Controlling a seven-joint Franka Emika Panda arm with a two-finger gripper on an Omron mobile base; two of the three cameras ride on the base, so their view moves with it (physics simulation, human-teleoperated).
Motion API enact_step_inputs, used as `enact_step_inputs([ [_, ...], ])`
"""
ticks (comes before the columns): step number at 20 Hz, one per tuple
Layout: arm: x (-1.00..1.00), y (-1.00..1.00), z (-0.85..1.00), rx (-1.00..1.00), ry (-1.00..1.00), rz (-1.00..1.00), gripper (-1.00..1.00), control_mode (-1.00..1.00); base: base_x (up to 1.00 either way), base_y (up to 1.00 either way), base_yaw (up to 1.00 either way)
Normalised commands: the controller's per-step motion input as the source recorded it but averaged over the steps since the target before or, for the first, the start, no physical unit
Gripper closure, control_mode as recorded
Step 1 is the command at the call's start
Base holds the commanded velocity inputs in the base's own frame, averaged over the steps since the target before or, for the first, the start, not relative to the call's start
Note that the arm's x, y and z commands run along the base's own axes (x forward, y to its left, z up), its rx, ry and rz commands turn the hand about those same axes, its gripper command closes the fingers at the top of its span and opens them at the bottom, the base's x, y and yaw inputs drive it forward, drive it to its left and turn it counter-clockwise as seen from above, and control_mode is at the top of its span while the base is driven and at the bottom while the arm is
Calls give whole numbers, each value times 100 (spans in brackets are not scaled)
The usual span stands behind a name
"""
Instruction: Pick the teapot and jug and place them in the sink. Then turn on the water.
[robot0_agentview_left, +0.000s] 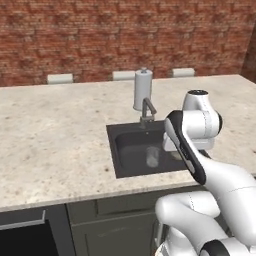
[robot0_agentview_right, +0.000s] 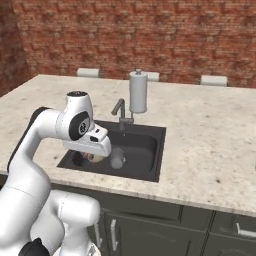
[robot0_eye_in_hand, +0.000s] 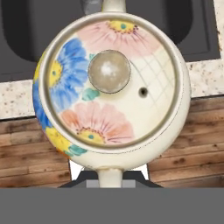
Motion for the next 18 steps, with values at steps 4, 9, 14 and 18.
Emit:
enact_step_inputs([
  [4,0,0,0,0,0,0,100,100,10,-64,11],
  [9,0,0,0,0,0,0,100,100,4,-32,5],
  [14,0,0,0,0,0,0,100,100,27,0,0],
  [18,0,0,0,0,0,0,100,100,23,-11,-8],
])
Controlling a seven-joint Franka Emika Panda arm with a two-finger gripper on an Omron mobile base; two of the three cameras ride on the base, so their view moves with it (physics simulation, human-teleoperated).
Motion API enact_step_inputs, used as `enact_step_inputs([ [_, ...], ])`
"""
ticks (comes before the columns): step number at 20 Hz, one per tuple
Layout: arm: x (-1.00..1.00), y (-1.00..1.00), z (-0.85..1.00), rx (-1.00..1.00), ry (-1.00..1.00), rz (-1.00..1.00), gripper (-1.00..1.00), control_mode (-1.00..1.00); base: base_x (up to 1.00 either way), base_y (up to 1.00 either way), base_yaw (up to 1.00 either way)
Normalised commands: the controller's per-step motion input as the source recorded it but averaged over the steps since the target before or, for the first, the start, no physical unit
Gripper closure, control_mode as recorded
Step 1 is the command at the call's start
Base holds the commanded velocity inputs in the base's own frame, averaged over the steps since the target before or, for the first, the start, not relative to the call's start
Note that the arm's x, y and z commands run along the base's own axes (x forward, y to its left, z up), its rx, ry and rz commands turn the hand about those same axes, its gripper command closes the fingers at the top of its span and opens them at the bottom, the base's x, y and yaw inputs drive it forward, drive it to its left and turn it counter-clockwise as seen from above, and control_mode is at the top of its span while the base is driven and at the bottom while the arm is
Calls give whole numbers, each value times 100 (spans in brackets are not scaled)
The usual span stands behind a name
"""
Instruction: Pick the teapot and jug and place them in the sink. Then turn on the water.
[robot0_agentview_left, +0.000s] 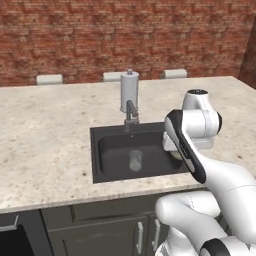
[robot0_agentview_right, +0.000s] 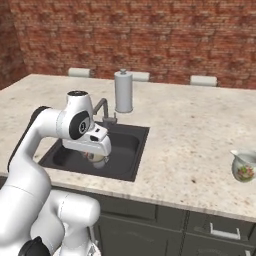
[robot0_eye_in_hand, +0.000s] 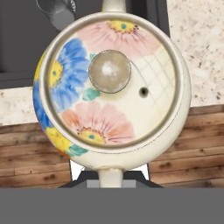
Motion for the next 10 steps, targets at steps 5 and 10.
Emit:
enact_step_inputs([
  [5,0,0,0,0,0,0,100,100,21,-8,-14],
  [10,0,0,0,0,0,0,100,100,31,-5,-12],
])
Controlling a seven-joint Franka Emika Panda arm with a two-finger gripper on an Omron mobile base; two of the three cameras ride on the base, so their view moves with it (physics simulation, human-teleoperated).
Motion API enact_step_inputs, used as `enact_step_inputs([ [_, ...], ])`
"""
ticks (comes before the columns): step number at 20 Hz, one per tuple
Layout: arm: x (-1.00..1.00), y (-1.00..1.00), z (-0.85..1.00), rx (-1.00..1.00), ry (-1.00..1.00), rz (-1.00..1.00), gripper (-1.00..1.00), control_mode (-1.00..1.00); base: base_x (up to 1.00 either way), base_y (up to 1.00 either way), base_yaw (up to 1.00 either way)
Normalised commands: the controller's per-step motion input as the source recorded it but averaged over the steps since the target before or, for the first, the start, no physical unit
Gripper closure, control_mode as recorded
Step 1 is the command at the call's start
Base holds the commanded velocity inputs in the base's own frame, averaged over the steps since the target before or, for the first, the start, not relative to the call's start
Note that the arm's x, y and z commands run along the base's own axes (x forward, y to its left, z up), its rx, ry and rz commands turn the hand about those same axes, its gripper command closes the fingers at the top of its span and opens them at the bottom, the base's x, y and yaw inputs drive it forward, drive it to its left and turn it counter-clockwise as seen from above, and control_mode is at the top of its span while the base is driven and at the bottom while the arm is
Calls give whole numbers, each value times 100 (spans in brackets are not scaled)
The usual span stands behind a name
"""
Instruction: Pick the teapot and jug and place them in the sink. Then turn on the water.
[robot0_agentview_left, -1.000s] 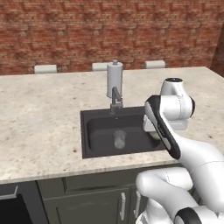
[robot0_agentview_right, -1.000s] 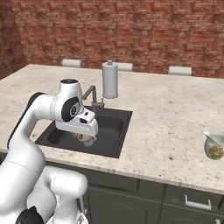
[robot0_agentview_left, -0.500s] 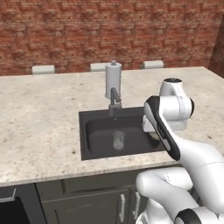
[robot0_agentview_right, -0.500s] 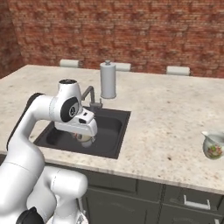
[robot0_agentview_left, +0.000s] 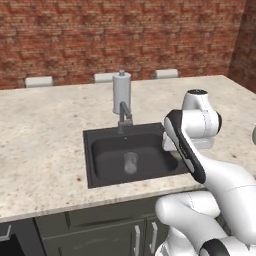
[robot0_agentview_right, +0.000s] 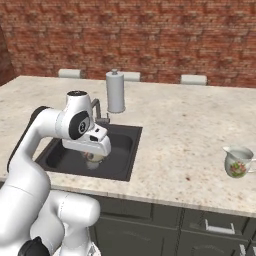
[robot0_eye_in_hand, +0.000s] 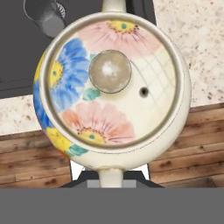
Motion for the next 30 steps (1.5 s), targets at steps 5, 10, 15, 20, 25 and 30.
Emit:
enact_step_inputs([
  [5,5,2,-4,0,0,0,100,-100,12,-11,-1],
  [10,12,73,-36,-2,0,0,100,-100,0,0,0],
  [15,29,96,-30,0,0,0,100,-100,0,0,0],
  [20,58,60,-2,1,0,5,100,-100,0,0,0],
  [25,58,53,-1,2,9,8,100,-100,0,0,0],
  [30,40,40,-13,1,15,8,100,-100,0,0,0],
])
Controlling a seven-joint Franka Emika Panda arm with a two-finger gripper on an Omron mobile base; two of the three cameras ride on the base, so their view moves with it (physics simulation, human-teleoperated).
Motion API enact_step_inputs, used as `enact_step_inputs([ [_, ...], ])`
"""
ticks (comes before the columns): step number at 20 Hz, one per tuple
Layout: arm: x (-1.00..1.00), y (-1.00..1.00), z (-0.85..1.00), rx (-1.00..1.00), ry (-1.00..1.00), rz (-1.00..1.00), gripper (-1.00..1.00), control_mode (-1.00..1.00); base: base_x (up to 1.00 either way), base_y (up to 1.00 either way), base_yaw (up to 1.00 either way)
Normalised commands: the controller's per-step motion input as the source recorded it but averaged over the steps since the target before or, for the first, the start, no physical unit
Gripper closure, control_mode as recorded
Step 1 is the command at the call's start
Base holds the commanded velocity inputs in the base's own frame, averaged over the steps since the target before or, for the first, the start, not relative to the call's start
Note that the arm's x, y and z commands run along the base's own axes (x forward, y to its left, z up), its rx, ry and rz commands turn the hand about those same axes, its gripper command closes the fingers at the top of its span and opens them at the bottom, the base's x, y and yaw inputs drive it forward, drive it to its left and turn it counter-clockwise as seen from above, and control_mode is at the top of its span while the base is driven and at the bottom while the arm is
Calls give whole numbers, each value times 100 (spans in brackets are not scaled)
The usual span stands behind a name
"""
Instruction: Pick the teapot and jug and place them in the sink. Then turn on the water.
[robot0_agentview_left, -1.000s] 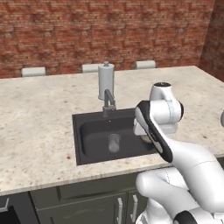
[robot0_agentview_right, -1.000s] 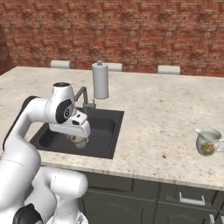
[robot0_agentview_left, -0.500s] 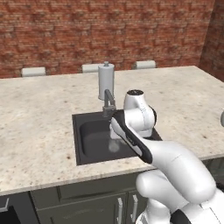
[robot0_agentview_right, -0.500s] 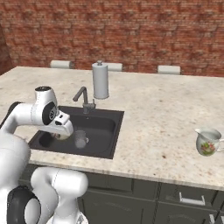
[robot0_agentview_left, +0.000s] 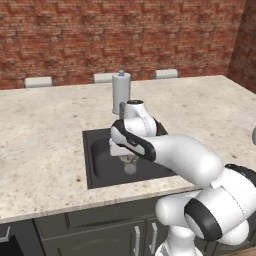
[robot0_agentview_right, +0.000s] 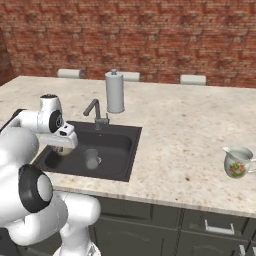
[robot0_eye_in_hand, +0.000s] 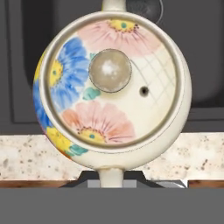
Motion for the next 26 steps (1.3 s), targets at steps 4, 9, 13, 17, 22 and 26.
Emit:
enact_step_inputs([
  [4,63,11,-23,0,5,7,100,-100,0,0,0],
  [9,49,0,-52,0,2,9,100,-100,0,0,0],
  [13,34,2,-67,0,4,9,100,-100,0,0,0],
  [17,36,7,-70,0,0,9,100,-100,0,0,0],
  [22,27,19,-59,0,6,7,100,-100,0,0,0],
  [26,27,26,-47,0,7,4,100,-100,0,0,0],
])
